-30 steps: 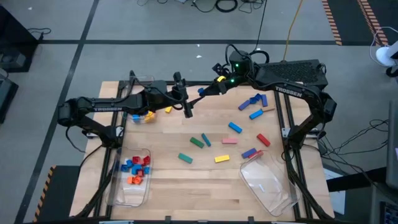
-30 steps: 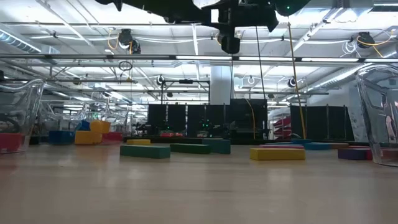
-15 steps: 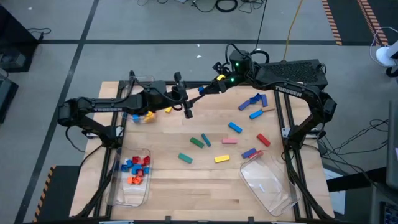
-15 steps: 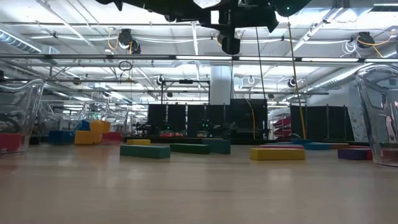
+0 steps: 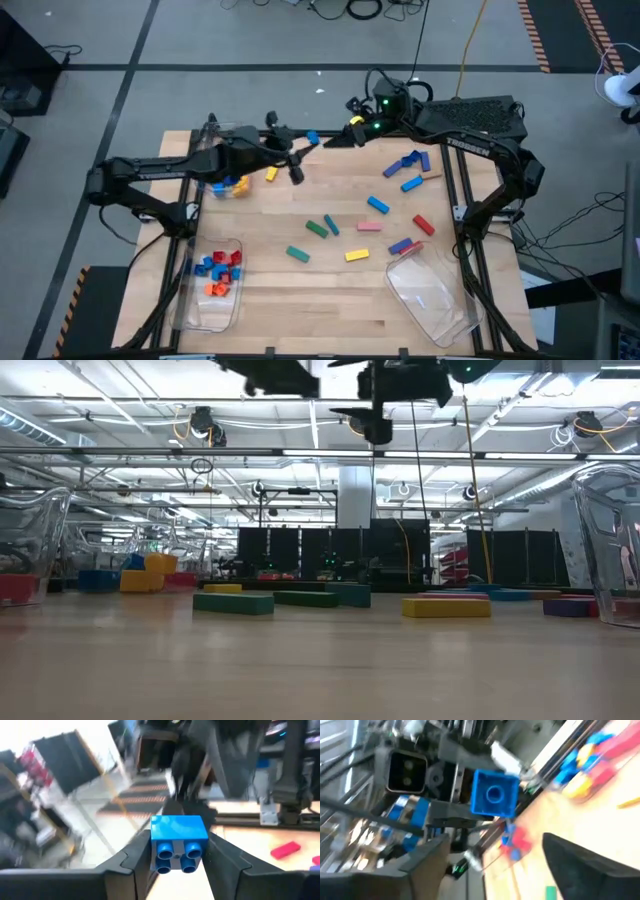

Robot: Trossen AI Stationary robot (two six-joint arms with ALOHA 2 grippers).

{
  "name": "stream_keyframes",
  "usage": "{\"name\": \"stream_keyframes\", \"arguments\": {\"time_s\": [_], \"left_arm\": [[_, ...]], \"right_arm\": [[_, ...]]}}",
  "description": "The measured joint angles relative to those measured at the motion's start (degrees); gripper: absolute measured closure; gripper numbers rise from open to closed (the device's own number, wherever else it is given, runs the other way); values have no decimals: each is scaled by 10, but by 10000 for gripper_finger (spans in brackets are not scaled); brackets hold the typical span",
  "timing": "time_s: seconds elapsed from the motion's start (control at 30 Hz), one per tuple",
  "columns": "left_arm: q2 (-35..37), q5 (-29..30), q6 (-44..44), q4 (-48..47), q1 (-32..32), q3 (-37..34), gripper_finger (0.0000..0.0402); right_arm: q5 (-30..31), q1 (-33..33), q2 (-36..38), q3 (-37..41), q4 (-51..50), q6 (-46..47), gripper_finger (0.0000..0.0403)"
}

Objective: Sort blocks by size
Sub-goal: Put the blue four stud game piece into the bottom left transparent bin

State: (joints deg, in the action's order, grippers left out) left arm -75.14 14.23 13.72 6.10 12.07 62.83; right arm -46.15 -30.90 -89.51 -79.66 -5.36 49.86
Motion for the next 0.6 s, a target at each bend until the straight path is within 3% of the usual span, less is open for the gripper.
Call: {"name": "stream_keyframes", "arguments": {"time_s": [0.17, 0.43, 0.6], "left_arm": [[56, 35, -93, -185, -20, 20, 252], [137, 30, -292, -483, -108, 20, 252], [177, -18, -455, -611, -171, 20, 252]], "right_arm": [[66, -19, 37, 0, -67, -39, 53], [73, -38, 50, 0, -193, -116, 58], [91, -35, 50, 0, -249, -163, 62]]}}
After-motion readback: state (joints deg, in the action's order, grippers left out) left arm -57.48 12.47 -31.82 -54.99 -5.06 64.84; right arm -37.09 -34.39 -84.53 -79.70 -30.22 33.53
